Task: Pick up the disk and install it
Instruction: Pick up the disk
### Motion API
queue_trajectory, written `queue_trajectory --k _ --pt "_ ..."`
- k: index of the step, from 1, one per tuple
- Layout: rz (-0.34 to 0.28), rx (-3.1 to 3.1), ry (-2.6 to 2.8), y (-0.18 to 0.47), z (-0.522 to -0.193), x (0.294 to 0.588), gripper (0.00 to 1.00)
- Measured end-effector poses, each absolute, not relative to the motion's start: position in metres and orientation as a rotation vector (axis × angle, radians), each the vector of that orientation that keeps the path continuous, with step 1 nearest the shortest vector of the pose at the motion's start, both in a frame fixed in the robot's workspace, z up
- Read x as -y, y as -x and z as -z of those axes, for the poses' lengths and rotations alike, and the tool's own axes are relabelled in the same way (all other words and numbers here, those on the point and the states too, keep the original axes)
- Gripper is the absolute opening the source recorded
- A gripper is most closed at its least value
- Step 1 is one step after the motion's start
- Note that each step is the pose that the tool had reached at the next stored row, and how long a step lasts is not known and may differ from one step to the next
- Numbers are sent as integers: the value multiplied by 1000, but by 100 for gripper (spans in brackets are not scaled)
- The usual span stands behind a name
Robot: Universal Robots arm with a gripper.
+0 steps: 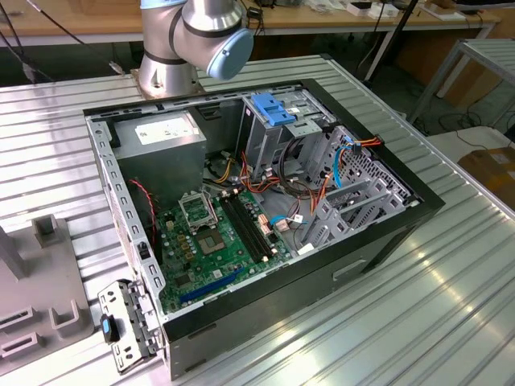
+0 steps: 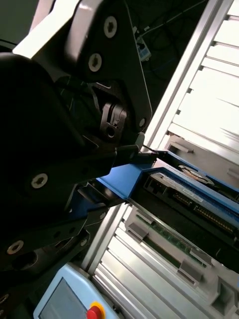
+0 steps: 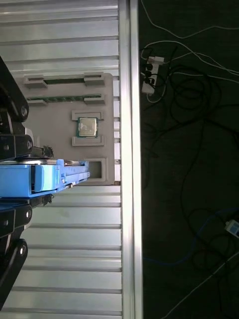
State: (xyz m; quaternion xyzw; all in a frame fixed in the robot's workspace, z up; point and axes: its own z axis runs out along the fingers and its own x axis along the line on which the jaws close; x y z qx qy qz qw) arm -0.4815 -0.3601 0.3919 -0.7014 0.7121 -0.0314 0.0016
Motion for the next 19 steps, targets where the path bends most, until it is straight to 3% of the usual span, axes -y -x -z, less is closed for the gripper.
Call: queue_trajectory --k 19 --pt "95 -2236 2203 481 -416 360 37"
